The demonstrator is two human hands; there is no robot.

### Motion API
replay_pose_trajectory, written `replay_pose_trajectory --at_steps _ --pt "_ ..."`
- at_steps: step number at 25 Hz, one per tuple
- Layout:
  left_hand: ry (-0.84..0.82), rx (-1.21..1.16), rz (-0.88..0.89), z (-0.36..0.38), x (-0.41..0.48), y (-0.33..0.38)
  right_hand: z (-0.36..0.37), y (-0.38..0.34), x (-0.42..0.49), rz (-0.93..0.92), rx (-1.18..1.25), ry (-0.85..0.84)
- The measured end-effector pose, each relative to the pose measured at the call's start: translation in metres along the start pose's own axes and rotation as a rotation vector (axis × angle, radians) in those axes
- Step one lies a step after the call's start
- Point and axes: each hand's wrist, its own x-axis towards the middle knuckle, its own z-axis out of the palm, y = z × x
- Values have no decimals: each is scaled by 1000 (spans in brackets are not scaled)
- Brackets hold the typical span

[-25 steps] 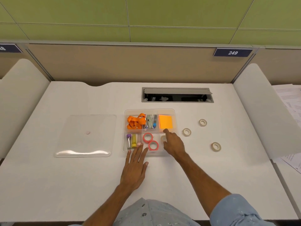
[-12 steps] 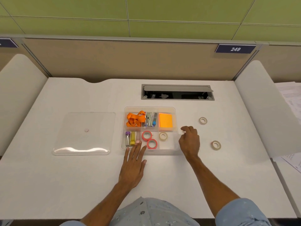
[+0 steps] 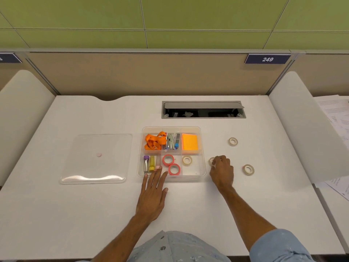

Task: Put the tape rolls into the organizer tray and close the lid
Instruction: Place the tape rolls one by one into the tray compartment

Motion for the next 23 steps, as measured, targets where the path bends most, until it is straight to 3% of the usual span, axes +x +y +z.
replay_pose_trajectory --at_steps 5,8,11,14,23 --pt "11 -12 -6 -1 0 3 -3 1 -13 26 265 118" --pt "10 -23 -13 0 -1 5 -9 -3 -21 -108 493 172" --pt "29 -39 -10 -1 -2 7 -13 -12 -30 -297 394 118" --pt "32 -30 -10 -2 -3 8 -10 -16 -35 -373 174 78" --pt "21 -14 -9 -1 -4 9 -7 -2 -40 -272 225 79"
